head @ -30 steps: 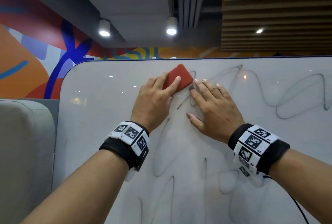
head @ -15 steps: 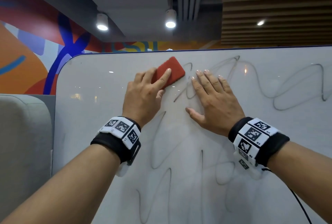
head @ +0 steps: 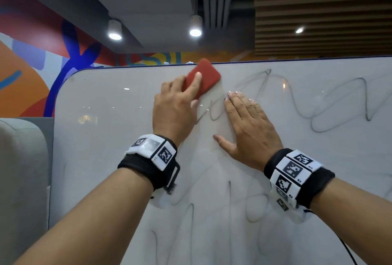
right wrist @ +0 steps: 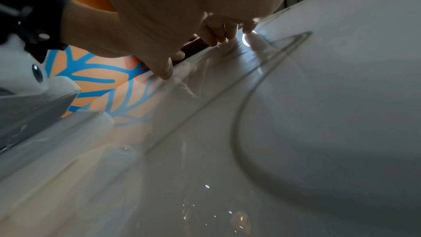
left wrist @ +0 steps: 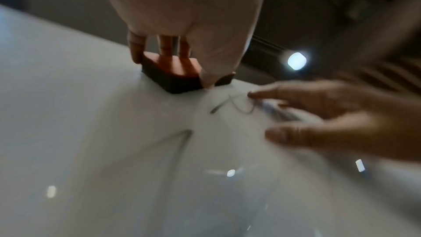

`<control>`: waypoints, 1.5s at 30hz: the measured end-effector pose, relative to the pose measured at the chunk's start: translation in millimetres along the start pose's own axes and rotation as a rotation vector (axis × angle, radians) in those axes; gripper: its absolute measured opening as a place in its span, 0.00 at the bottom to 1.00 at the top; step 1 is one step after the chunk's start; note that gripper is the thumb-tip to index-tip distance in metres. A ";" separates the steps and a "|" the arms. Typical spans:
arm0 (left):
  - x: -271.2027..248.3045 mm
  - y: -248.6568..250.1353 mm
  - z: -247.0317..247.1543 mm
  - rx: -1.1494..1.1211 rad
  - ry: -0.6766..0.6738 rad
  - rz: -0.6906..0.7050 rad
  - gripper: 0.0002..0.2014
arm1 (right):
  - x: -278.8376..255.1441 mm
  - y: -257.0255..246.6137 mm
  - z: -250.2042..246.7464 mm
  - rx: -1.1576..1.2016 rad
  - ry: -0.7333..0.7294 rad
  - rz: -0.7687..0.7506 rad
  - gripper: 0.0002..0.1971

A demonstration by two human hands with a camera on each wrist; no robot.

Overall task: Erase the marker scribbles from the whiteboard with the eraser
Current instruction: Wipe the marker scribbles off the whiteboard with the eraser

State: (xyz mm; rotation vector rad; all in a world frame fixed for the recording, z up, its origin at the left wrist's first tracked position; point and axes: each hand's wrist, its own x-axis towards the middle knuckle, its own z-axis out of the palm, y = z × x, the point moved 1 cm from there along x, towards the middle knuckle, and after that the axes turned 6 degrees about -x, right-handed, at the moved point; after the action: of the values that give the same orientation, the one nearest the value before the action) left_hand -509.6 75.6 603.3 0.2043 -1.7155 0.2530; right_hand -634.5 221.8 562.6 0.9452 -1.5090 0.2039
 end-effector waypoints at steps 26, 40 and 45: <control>-81.0 -50.3 -12.3 0.088 -0.123 0.383 0.30 | 1.4 -5.0 -9.5 -0.012 -0.043 -0.002 0.44; -102.3 -67.2 -13.4 0.092 -0.108 0.376 0.28 | -7.1 -16.9 -6.3 -0.035 -0.113 -0.103 0.39; -97.5 -62.3 -7.0 0.009 0.017 -0.005 0.32 | -9.7 -30.0 -1.4 -0.065 -0.151 -0.143 0.43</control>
State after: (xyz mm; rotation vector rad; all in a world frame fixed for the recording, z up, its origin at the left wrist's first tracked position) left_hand -470.2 17.0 511.4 0.2118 -1.6971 0.2582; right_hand -615.0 207.5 542.3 1.0304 -1.5684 -0.0201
